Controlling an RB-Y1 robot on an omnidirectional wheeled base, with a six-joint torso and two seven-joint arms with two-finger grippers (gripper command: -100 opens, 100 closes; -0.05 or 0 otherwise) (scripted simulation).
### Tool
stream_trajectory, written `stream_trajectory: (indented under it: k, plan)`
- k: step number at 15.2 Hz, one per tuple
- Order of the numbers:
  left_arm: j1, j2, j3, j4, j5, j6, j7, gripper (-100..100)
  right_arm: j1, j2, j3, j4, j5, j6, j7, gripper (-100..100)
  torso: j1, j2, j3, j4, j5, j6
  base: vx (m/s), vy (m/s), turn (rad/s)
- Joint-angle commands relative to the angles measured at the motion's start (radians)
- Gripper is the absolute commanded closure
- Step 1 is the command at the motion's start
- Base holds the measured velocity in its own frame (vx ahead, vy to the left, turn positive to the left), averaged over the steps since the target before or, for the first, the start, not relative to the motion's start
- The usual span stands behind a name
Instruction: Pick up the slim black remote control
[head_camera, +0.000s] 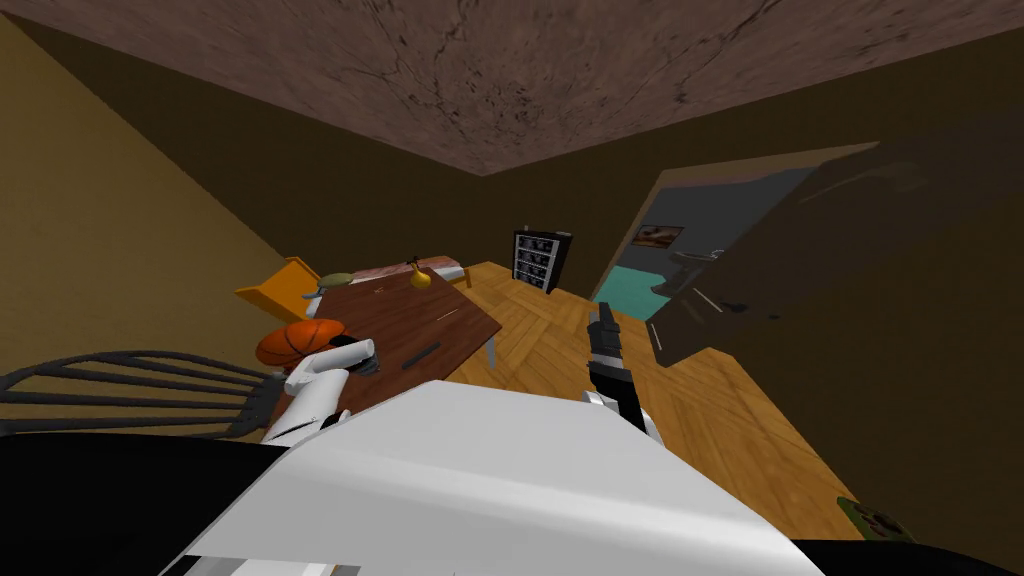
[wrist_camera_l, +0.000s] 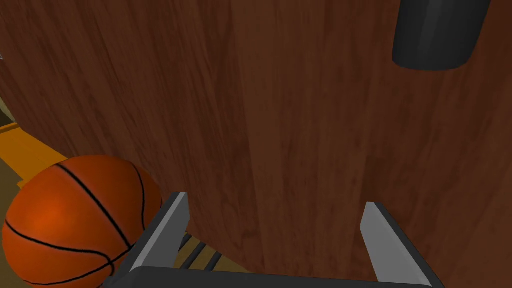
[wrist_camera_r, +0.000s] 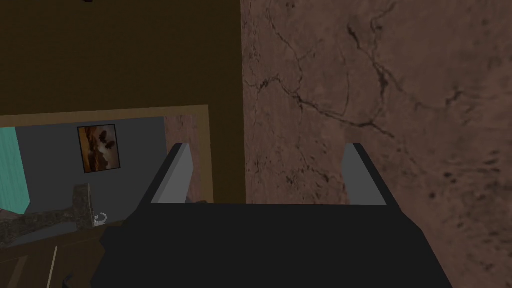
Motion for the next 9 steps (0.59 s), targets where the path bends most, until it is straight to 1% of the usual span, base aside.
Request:
stream_trajectory:
  k: [1, 2, 3, 4, 5, 6, 7, 8, 9]
  plan:
    - [-0.013, 0.004, 0.018, 0.036, 0.008, 0.049, 0.003, -100, 0.000, 0.000, 0.000, 0.000, 0.000, 0.000, 0.000, 0, 0.000, 0.000, 0.000, 0.000, 0.000, 0.000, 0.006, 0.117, -0.345]
    - [-0.031, 0.009, 0.039, 0.065, 0.017, 0.073, 0.006, -100, 0.000, 0.000, 0.000, 0.000, 0.000, 0.000, 0.000, 0, 0.000, 0.000, 0.000, 0.000, 0.000, -0.001, -0.010, 0.050, -0.191]
    - [-0.031, 0.009, 0.039, 0.079, 0.017, 0.094, 0.006, -100, 0.000, 0.000, 0.000, 0.000, 0.000, 0.000, 0.000, 0, -0.003, 0.001, 0.000, 0.000, 0.000, -0.002, -0.024, 0.015, -0.177]
    - [-0.031, 0.009, 0.039, 0.079, 0.017, 0.094, 0.006, -100, 0.000, 0.000, 0.000, 0.000, 0.000, 0.000, 0.000, 0, -0.005, 0.002, 0.001, 0.000, 0.000, -0.002, -0.027, 0.031, -0.130]
    - [-0.047, 0.013, 0.059, 0.119, 0.026, 0.126, 0.010, -100, 0.000, 0.000, 0.000, 0.000, 0.000, 0.000, 0.000, 0, -0.005, 0.002, 0.001, 0.000, -0.001, -0.002, -0.022, 0.029, -0.207]
    - [-0.047, 0.013, 0.059, 0.119, 0.026, 0.137, 0.010, -100, 0.000, 0.000, 0.000, 0.000, 0.000, 0.000, 0.000, 0, -0.006, 0.003, 0.001, 0.000, -0.001, -0.002, -0.021, -0.006, -0.159]
    - [-0.062, 0.017, 0.077, 0.157, 0.034, 0.162, 0.014, -100, 0.000, 0.000, 0.000, 0.000, 0.000, 0.000, 0.000, 0, -0.008, 0.002, 0.001, 0.000, -0.001, -0.002, -0.018, -0.027, -0.187]
    - [-0.062, 0.017, 0.077, 0.157, 0.034, 0.177, 0.014, -100, 0.000, 0.000, 0.000, 0.000, 0.000, 0.000, 0.000, 0, -0.009, 0.002, 0.001, 0.000, -0.001, -0.002, -0.018, -0.031, -0.167]
    - [-0.062, 0.017, 0.077, 0.157, 0.034, 0.177, 0.014, -100, 0.000, 0.000, 0.000, 0.000, 0.000, 0.000, 0.000, 0, -0.010, 0.002, 0.001, 0.000, -0.002, -0.002, -0.009, -0.014, -0.086]
